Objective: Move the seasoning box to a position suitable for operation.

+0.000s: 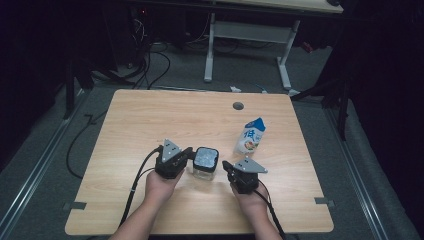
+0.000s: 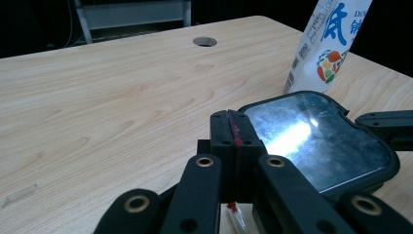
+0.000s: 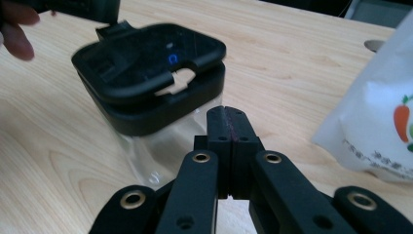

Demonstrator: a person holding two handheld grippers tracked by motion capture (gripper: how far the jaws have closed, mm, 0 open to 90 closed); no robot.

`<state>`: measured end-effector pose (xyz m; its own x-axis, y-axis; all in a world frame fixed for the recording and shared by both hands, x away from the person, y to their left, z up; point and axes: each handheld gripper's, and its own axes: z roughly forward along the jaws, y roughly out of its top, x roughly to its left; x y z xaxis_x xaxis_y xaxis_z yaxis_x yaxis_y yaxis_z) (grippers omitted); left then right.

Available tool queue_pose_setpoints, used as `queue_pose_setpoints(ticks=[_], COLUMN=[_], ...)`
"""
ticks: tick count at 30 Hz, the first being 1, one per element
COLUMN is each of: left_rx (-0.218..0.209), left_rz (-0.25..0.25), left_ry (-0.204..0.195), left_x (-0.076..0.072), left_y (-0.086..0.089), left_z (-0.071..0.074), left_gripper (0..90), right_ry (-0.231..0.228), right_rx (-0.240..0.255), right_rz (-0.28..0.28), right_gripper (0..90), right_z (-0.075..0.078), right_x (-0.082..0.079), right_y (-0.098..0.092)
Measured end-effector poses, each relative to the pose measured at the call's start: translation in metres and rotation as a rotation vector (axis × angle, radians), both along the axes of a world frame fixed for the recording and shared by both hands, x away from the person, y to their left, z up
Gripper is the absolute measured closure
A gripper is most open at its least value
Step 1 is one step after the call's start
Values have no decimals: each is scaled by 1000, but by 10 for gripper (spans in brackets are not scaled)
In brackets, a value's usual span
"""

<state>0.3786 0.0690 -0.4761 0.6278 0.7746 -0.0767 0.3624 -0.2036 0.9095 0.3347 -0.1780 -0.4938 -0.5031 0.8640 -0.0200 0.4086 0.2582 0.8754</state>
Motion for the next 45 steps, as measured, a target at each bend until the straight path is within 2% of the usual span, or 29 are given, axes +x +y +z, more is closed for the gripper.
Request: queue_pose_setpoints(ticks=[16, 45], left_rx=[-1, -5], left_rz=[0, 7], left_ry=[1, 5], left_x=[0, 1], left_y=[1, 3], left_z=[-1, -2], left_gripper=[900, 900], right_ry=[-35, -52], right_rx=[-24, -3], right_rz=[42, 62], right_gripper=[900, 896], right_z=[9, 12], right_x=[-1, -5], right_y=[11, 16])
